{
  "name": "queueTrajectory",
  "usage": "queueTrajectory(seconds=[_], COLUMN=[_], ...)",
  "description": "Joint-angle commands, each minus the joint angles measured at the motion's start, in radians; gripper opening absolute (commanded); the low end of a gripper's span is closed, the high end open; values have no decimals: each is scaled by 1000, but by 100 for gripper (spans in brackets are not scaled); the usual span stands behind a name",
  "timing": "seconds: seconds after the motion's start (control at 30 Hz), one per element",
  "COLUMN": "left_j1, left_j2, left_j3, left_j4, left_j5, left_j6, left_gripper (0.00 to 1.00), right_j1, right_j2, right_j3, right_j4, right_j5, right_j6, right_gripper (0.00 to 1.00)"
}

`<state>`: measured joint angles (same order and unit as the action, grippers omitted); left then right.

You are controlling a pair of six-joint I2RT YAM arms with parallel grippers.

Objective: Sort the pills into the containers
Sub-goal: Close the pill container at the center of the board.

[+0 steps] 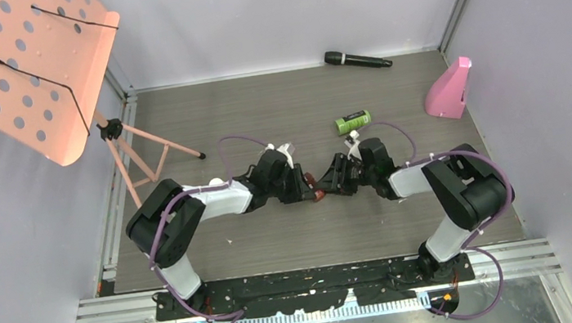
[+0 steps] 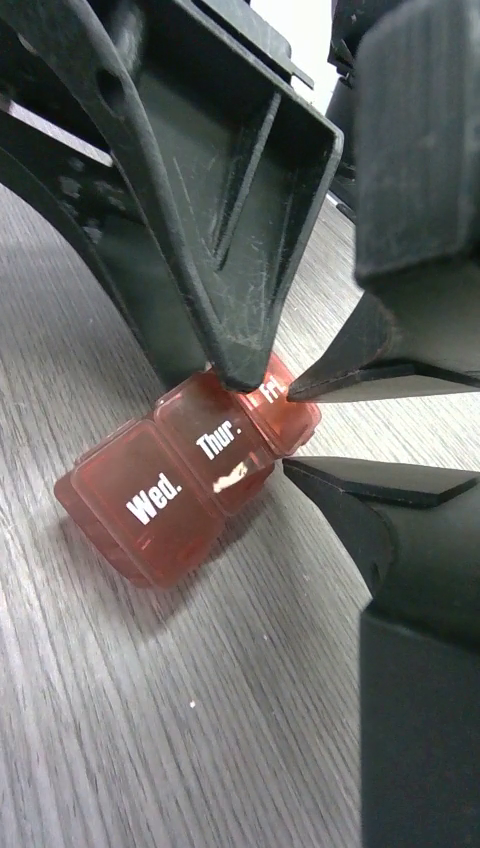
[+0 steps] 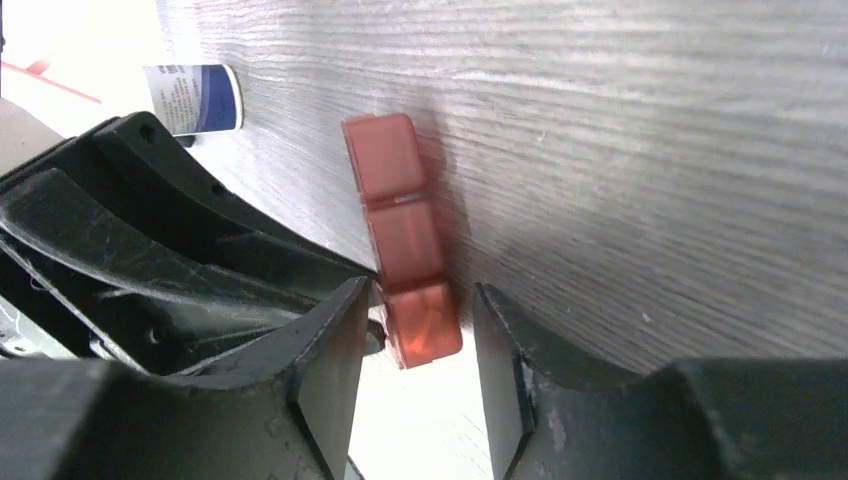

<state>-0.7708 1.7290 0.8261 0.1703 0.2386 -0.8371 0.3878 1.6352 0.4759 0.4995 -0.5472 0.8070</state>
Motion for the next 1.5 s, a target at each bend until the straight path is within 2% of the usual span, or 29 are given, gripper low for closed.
queueTrajectory(seconds=[0.0, 0.07, 0.27, 0.47, 0.63, 0.77, 1.03, 1.27, 1.47], left_j1=[11, 26, 65, 77, 84, 97, 111, 110, 104], left_j2=[-33, -37, -53, -27, -15, 11, 48, 65, 91], left_j3=[48, 55, 74, 102, 99, 105, 111, 111, 123], left_j4=[-42, -47, -55, -67, -63, -31, -62, -84, -121], left_j5=[34, 36, 46, 89, 121, 135, 103, 60, 45], left_j6=[-8, -8, 0, 7, 5, -16, -48, -99, -124], left_gripper=[29, 29, 33, 33, 33, 33, 36, 40, 39], right_j1=[-2, -3, -3, -2, -3, -3, 2, 24, 51], right_j2=[8, 0, -15, -10, -5, -18, 24, 46, 51], right_j3=[15, 25, 78, 96, 92, 87, 137, 174, 190], right_j4=[-333, -357, -381, -347, -369, -378, -458, -539, -588], right_j5=[212, 219, 188, 48, -8, -39, -23, 12, 62], right_j6=[-157, -175, -230, -280, -329, -370, -436, -401, -415], right_gripper=[57, 61, 64, 61, 58, 59, 60, 51, 50])
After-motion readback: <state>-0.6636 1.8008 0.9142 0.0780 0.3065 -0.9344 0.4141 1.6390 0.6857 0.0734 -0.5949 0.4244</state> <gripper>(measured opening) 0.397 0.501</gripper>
